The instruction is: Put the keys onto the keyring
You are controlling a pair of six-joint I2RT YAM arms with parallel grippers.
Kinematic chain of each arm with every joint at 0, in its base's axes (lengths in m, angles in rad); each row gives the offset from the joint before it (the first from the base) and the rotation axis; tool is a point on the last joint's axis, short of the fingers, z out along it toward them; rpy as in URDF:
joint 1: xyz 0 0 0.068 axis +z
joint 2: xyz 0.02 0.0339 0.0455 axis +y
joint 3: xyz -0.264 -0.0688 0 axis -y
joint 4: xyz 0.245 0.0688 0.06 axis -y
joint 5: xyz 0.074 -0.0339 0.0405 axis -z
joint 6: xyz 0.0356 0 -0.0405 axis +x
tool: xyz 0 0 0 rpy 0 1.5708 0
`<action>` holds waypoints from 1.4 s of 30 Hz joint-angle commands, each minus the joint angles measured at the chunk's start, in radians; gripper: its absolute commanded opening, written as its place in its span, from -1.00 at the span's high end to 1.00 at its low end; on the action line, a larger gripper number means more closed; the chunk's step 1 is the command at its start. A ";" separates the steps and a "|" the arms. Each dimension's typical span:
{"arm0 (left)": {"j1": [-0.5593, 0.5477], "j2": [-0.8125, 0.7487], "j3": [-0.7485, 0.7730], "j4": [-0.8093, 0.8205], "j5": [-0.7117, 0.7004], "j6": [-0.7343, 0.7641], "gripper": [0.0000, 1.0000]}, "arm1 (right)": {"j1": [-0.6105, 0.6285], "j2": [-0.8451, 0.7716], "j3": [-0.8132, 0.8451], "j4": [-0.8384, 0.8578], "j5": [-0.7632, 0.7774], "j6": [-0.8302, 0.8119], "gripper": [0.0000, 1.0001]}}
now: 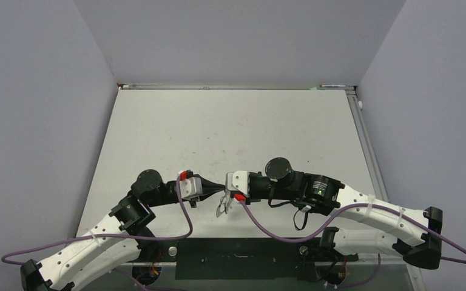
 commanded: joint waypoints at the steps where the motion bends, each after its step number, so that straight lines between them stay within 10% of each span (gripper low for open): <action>1: -0.004 -0.012 0.041 0.038 -0.009 0.003 1.00 | -0.005 -0.067 -0.009 0.105 -0.027 0.011 0.90; 16: -0.004 -0.015 0.041 0.037 -0.006 0.004 1.00 | -0.005 -0.093 -0.030 0.132 -0.027 0.017 0.89; 23: -0.004 -0.029 0.025 0.063 0.000 -0.005 0.24 | -0.006 -0.093 -0.037 0.141 -0.035 0.021 0.89; 42: -0.003 -0.016 0.025 0.077 0.046 -0.017 0.49 | -0.005 -0.070 -0.058 0.231 -0.107 0.054 0.90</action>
